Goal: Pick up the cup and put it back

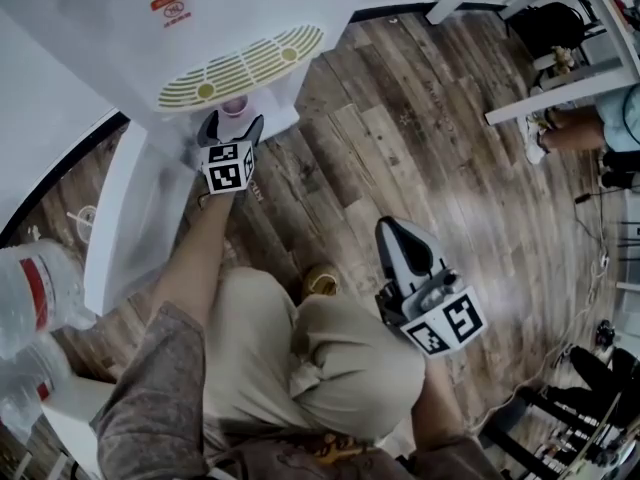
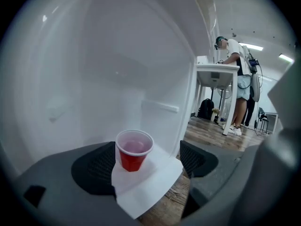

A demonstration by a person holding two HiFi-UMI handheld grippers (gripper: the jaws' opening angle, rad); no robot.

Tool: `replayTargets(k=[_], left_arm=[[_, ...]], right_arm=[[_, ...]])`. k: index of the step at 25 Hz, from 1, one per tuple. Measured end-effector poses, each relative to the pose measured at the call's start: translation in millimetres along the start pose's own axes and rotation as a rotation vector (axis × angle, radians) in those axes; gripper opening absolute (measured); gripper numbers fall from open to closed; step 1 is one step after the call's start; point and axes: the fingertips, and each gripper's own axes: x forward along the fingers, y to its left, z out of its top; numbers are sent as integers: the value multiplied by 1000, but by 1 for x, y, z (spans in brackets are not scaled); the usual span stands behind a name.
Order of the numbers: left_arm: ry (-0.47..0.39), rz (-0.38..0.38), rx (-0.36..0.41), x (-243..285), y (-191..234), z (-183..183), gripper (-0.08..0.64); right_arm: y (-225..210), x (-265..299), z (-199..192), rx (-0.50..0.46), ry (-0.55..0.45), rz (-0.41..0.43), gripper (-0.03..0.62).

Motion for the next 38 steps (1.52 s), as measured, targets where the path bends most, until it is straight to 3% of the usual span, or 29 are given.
replayTargets(k=[9, 14, 21, 26, 38], left_arm=[[64, 94, 7, 41, 31, -15, 408], [88, 82, -9, 53, 41, -20, 407], [84, 74, 27, 57, 42, -24, 401], [46, 67, 59, 51, 38, -17, 319], [-33, -38, 72, 8, 4, 18, 302]], right_arm=[[-6, -4, -7, 39, 10, 8, 3], [-11, -6, -14, 49, 25, 2, 3], [-11, -7, -19, 43, 46, 1, 4], [-20, -13, -20, 50, 41, -32, 4], [-12, -6, -19, 26, 42, -33, 3]])
